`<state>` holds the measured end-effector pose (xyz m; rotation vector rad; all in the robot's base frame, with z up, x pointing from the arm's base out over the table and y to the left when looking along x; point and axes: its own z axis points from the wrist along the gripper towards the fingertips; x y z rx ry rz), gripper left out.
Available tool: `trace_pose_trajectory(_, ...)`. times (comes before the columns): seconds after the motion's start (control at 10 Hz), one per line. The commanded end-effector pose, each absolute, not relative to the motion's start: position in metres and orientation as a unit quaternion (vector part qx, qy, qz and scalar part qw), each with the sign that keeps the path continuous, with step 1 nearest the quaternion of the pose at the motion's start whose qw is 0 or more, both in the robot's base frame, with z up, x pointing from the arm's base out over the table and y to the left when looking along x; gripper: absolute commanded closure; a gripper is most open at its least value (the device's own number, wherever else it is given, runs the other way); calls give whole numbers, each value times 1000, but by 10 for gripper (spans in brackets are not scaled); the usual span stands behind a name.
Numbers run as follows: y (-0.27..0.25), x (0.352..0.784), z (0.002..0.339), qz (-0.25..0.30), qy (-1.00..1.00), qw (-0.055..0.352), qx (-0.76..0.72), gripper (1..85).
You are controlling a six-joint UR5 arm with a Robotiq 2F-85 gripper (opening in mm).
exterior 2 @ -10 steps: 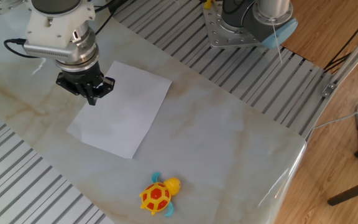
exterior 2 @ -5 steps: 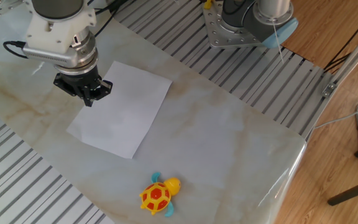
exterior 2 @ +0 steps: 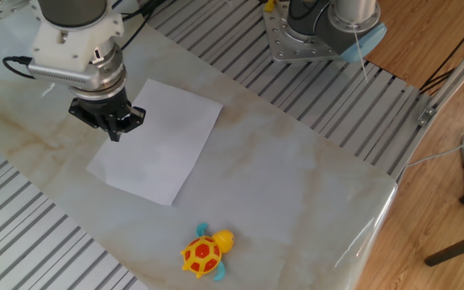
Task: Flip over and spread out the paper that is laid flat on the table
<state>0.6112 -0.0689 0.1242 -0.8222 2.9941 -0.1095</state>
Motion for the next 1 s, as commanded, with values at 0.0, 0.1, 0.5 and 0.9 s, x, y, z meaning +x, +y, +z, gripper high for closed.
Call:
trace_pose_trajectory(0.0, -59, 614, 126, -19, 963, 24, -266, 130)
trace_pose_trajectory(0.1, -70, 618, 125, -41, 963, 24, -264, 803)
trace_pose_trajectory(0.5, -72, 616, 126, -44, 960, 20, -277, 840)
trace_pose_trajectory(0.9, -49, 625, 127, -5, 966, 44, -256, 53)
